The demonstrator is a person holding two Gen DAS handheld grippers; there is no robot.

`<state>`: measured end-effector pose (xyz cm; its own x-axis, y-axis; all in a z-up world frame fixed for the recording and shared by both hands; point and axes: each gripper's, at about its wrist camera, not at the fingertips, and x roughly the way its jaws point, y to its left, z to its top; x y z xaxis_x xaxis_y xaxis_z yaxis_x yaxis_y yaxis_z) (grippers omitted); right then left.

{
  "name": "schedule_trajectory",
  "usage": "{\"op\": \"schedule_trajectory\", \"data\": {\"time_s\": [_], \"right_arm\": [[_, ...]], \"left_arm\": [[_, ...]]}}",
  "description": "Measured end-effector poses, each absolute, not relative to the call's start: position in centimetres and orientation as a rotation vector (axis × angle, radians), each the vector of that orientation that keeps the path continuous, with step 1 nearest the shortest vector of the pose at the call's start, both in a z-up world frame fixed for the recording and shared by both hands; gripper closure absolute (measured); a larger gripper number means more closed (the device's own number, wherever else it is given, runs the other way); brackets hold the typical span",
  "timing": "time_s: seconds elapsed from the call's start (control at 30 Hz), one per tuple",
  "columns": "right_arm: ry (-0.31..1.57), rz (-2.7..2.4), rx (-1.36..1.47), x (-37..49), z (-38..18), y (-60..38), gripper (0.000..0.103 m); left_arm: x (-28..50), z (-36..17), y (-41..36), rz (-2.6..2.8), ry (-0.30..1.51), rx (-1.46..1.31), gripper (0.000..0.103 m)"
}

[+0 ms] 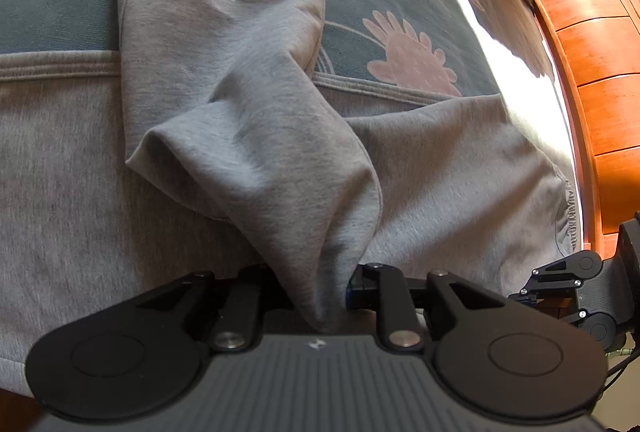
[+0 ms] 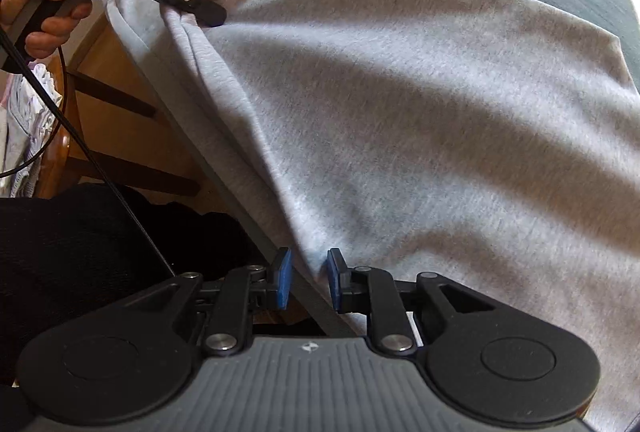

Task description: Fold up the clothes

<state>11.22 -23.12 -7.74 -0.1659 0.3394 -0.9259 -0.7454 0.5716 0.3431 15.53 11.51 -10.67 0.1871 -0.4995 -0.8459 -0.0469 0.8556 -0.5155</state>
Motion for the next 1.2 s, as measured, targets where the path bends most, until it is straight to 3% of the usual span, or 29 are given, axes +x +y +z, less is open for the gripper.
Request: {"op": "schedule_trajectory", "data": {"time_s": [0.1, 0.3, 0.53, 0.77, 0.83, 0.87, 1.1, 1.2], "right_arm": [[1.420, 1.001, -0.355, 11.8, -6.8, -22.7, 0.079], [1.425, 0.897, -0.191, 15.2, -6.4, -23.9, 0.079], [1.524, 0.814, 0.198, 17.3, -7.0, -24.6, 0.079], [1.603, 0.853, -0.073, 15.8, -10.6, -19.2, 0.077], [1.608, 0.905, -0.067, 15.3, -10.5, -17.9, 0.062], [1.605, 0.922, -0.065, 15.2, -10.2, -17.3, 0.061], [1.553, 0.894, -0.062, 16.2, -8.1, -17.2, 0.061], [1.519, 0.840, -0.047, 17.0, -7.4, -19.0, 0.061]], "left_arm": [[15.4, -10.1, 11.9, -0.358, 1.372, -0.487, 0.079], [15.0, -9.0, 12.6, -0.403, 1.398, -0.492, 0.063], [13.7, -8.9, 14.4, -0.403, 1.417, -0.515, 0.049], [12.7, -8.2, 15.2, -0.362, 1.377, -0.476, 0.047], [12.7, -7.9, 15.1, -0.357, 1.370, -0.438, 0.046], [12.7, -7.8, 15.1, -0.354, 1.367, -0.417, 0.046], [15.0, -4.1, 13.8, -0.388, 1.257, -0.281, 0.044], [17.6, -2.5, 11.3, -0.493, 1.190, -0.211, 0.036]]}}
